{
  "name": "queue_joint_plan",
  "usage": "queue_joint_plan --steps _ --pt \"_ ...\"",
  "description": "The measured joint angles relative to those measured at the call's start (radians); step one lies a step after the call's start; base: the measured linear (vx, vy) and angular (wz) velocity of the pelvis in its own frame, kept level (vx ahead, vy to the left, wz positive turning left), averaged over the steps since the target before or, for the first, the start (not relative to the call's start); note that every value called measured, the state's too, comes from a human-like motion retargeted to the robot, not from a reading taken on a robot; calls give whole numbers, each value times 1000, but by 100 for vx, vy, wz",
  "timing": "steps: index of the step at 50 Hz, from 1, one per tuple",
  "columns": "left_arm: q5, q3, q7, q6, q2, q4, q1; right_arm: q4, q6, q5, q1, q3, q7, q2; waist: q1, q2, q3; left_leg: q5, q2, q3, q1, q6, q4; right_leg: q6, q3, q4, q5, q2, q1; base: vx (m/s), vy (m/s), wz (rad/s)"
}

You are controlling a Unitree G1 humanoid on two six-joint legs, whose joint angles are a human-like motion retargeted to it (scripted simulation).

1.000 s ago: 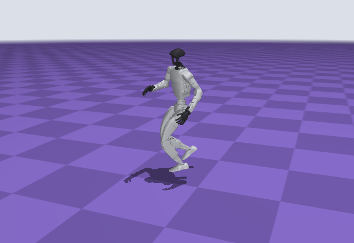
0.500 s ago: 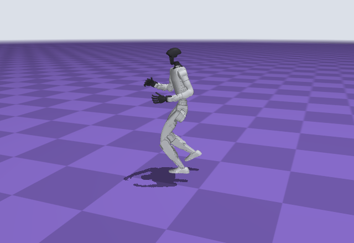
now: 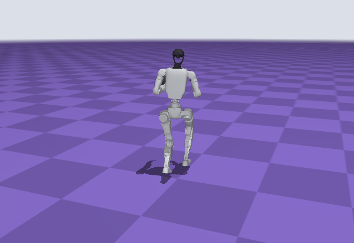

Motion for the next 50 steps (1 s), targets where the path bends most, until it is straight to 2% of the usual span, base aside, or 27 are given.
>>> queue_joint_plan --steps 2,3,5,7,8,9,11,14,18,21,23,25,27,28,29,31,33,35,37,40,43,45,47,48,50 --pt "-32 -9 17 -23 27 -45 24 -33 -16 7 18 -20 -14 -22 -35 2 35 21 -34 -10 -6 13 -214 75 -17 -126 161 -46 -8 -80 12 -160" --pt "-59 -19 17 -34 53 -72 48 -54 -18 29 30 -19 -4 -34 -47 -5 43 120 -38 -10 -20 -12 -336 105 -31 -237 243 -79 15 -84 11 -103" --pt "-113 -41 -12 -49 122 -110 96 -97 -22 78 64 -3 30 -59 -52 -32 29 385 -45 -26 -57 -92 -626 171 -51 -509 425 -117 91 -87 10 -59" --pt "-149 -53 -59 -50 192 -129 120 -123 -24 104 98 17 68 -84 -30 -75 11 634 -47 -39 -80 -173 -839 201 -75 -615 554 -150 173 -90 9 -29" --pt "-162 -54 -80 -47 220 -138 127 -131 -25 109 106 27 85 -98 -16 -101 14 703 -56 -45 -99 -204 -871 202 -82 -586 580 -169 208 -91 11 -31" --pt "-164 -54 -94 -43 242 -145 134 -135 -25 109 114 37 100 -114 -1 -129 16 723 -68 -49 -123 -218 -857 197 -85 -536 587 -191 240 -91 11 -36" --pt "-155 -47 -111 -28 278 -157 148 -137 -26 102 121 50 124 -141 32 -187 19 686 -92 -56 -165 -216 -768 183 -83 -418 567 -239 301 -90 12 -46" --pt "-141 -11 -124 1 315 -164 155 -118 -20 80 109 50 137 -146 83 -253 14 561 -91 -71 -161 -171 -604 169 -64 -308 508 -282 387 -89 12 -77" --pt "-111 48 -137 29 280 -114 135 -72 -1 23 71 32 127 -104 118 -267 3 427 -26 -107 -54 -116 -424 152 -21 -283 463 -263 444 -101 9 -87" --pt "-70 69 -157 46 203 -45 104 -38 16 -42 48 8 114 -64 105 -261 -5 347 -14 -154 10 -85 -324 140 20 -240 383 -241 405 -123 5 -47" --pt "-54 74 -168 53 141 11 62 -2 27 -80 9 -5 99 -48 100 -258 9 211 -31 -173 14 -47 -279 124 45 -160 282 -230 347 -140 2 -27" --pt "-57 63 -173 53 90 47 31 33 35 -97 -32 -7 86 -51 102 -263 57 2 -54 -140 -31 25 -245 111 40 -43 173 -255 292 -149 1 -1" --pt "-104 58 -170 34 78 36 -30 69 28 -82 -107 3 78 -99 96 -263 98 -77 -67 -71 -155 96 -256 113 23 17 150 -283 222 -152 0 38" --pt "-134 64 -165 20 88 3 -41 75 17 -66 -129 15 85 -135 84 -259 101 -27 -66 -52 -225 98 -293 117 8 1 178 -286 197 -151 -2 94" --pt "-164 71 -162 5 108 -39 -29 71 6 -49 -124 30 96 -174 64 -257 92 78 -74 -35 -276 68 -375 128 -10 -50 223 -290 193 -149 -3 139" --pt "-219 86 -160 -18 156 -120 32 56 -15 -14 -67 53 122 -248 20 -258 55 323 -101 -12 -326 -25 -617 163 -37 -206 335 -289 218 -145 -2 183" --pt "-255 98 -165 -27 202 -163 100 62 -27 16 17 55 145 -302 -12 -251 19 519 -107 11 -331 -107 -833 201 -38 -344 441 -264 249 -138 3 181" --pt "-279 103 -176 -18 232 -160 165 96 -30 31 94 39 157 -326 -34 -238 2 589 -98 32 -336 -150 -881 232 -10 -402 496 -228 278 -133 7 156" --pt "-276 105 -182 2 236 -120 227 143 -24 17 149 9 147 -319 -66 -250 1 539 -118 36 -345 -139 -775 242 34 -383 465 -233 299 -131 9 134" --pt "-251 115 -214 27 233 -15 295 232 -20 -34 177 -39 111 -280 -79 -223 -2 378 -99 2 -335 -102 -531 234 84 -383 367 -190 352 -129 12 60" --pt "-194 134 -230 25 213 81 322 304 -28 -81 151 -62 64 -240 -68 -205 24 174 -103 -24 -366 -61 -359 201 109 -344 185 -171 378 -134 11 26" --pt "-164 161 -207 1 216 106 312 349 -35 -89 117 -50 28 -251 -48 -203 70 49 -99 2 -442 -26 -284 171 99 -284 50 -185 365 -135 9 16" --pt "-184 199 -179 -24 225 70 284 423 -43 -62 73 -13 19 -292 -20 -194 99 102 -87 33 -541 -34 -283 175 98 -261 43 -185 326 -131 7 13" --pt "-209 221 -170 -30 227 39 282 465 -48 -40 68 6 26 -317 -10 -194 98 181 -87 39 -577 -61 -322 187 100 -270 80 -187 310 -126 4 38" --pt "-255 260 -166 -37 232 -12 274 570 -44 -9 91 28 57 -359 1 -203 85 273 -83 56 -598 -89 -433 224 104 -332 189 -201 308 -120 3 73"
